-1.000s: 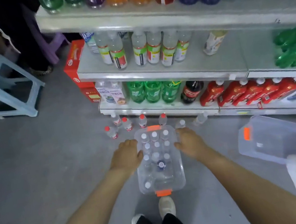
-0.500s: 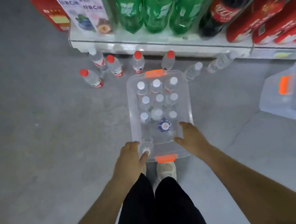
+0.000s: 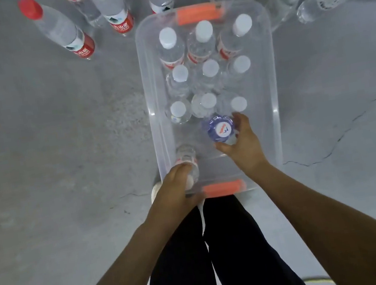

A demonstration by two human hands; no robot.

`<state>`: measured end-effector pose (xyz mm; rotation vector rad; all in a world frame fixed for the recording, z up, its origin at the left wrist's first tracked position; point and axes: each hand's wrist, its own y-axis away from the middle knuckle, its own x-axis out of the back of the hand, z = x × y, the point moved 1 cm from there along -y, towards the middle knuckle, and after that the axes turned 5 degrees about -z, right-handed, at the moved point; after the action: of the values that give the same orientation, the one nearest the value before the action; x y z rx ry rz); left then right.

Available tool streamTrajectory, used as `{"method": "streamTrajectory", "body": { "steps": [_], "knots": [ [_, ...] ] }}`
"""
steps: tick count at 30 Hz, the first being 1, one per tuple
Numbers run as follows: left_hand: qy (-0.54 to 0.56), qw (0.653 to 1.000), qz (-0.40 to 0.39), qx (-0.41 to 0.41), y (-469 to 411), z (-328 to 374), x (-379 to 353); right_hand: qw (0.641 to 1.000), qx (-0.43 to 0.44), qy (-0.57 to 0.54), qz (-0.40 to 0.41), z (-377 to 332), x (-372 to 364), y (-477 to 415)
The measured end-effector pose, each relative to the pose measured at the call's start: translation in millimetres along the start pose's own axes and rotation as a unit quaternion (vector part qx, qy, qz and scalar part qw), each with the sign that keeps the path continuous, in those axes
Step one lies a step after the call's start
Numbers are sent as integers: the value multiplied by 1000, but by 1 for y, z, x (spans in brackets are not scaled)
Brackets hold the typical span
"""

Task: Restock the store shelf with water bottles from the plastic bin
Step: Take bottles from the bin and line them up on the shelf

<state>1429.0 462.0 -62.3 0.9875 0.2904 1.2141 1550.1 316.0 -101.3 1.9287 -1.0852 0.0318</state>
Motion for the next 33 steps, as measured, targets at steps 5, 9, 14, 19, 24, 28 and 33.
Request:
{"method": "streamTrajectory", "body": {
  "steps": [5, 9, 14, 19, 24, 28, 33],
  "knots": [
    [-41, 996, 54, -63, -9, -21, -6, 999, 34, 15, 9, 17, -10, -18],
    [-68, 993, 67, -73, -15, -27, -7, 998, 54, 22, 17, 23, -12, -26],
    [-14, 992, 92, -83, -25, -16, -8, 998, 55, 33, 7, 30, -7, -30],
    [26, 993, 101, -62, -28, -1, 2, 998, 47, 28, -6, 28, 1, -21],
    [16, 993, 83, -80, -14, 28, 40, 999, 30, 5, -9, 20, 22, 9],
    [-4, 994, 54, -94, 21, 63, 76, 999, 29, -24, 5, -7, 55, 46],
    [-4, 990, 76, -116, 82, 126, 123, 997, 30, -66, 3, -70, 108, 92]
  ]
}}
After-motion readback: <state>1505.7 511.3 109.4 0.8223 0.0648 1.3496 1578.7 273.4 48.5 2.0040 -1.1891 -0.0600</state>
